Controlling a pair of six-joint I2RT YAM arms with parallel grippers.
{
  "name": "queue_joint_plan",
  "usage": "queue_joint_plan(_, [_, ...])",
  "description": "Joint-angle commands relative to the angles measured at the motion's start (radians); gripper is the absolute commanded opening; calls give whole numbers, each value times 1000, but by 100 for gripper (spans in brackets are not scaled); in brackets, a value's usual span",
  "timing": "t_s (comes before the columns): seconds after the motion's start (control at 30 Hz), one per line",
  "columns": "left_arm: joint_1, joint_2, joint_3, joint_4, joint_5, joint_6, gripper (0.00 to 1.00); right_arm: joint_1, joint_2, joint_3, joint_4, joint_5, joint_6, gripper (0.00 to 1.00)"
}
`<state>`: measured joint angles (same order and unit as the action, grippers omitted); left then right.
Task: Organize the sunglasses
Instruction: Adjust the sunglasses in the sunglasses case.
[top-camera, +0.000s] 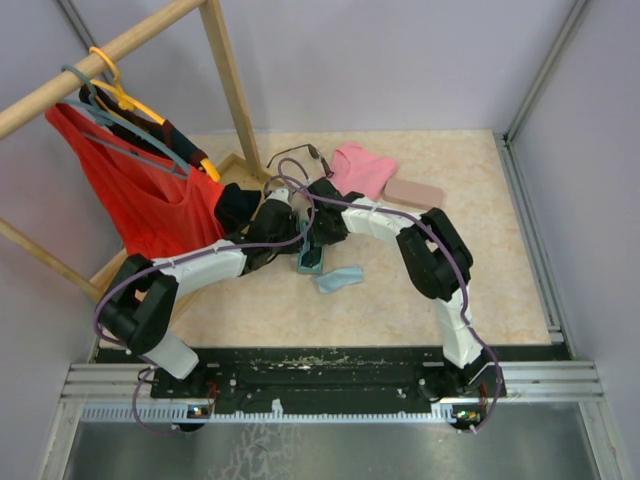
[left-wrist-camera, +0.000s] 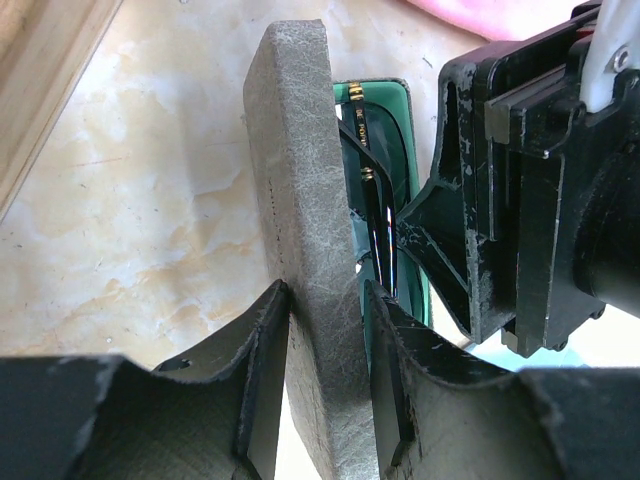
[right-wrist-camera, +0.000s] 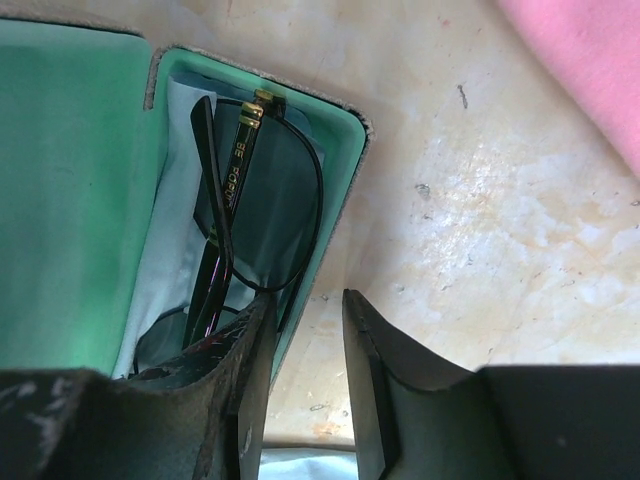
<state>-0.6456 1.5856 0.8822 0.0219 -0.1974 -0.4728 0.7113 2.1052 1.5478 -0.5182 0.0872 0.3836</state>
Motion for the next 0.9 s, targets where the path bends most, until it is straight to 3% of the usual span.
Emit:
queue_joint_plan(0.0, [-3, -4, 13, 23, 35, -1, 41, 7, 83, -15, -40, 20, -18, 36])
queue_joint_plan(0.43, [-3, -3, 6, 29, 58, -3, 40, 13, 110, 11, -69, 25, -29, 40])
queue_joint_plan(0.87, [-3, -12, -7, 46, 81, -3, 33, 40, 150, 64, -112, 48, -43, 46])
